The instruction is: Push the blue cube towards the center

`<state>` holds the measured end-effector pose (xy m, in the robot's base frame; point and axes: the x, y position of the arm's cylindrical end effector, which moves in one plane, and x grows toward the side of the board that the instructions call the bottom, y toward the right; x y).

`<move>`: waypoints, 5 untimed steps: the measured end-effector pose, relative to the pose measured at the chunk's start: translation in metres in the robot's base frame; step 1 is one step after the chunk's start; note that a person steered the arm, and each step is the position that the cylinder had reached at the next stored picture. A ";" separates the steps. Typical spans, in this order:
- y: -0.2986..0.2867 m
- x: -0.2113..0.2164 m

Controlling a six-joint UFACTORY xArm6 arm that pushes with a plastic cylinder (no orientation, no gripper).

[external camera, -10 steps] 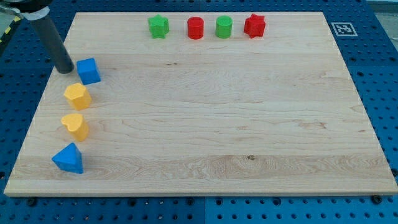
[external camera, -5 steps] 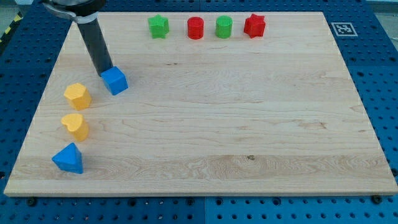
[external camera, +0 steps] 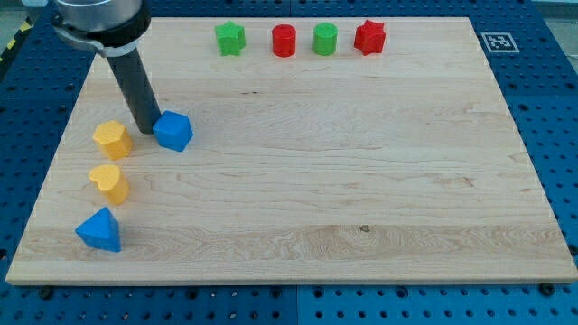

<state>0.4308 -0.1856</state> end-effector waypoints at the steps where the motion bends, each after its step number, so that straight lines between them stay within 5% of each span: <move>1: 0.002 0.008; 3: 0.064 0.009; 5: 0.113 0.059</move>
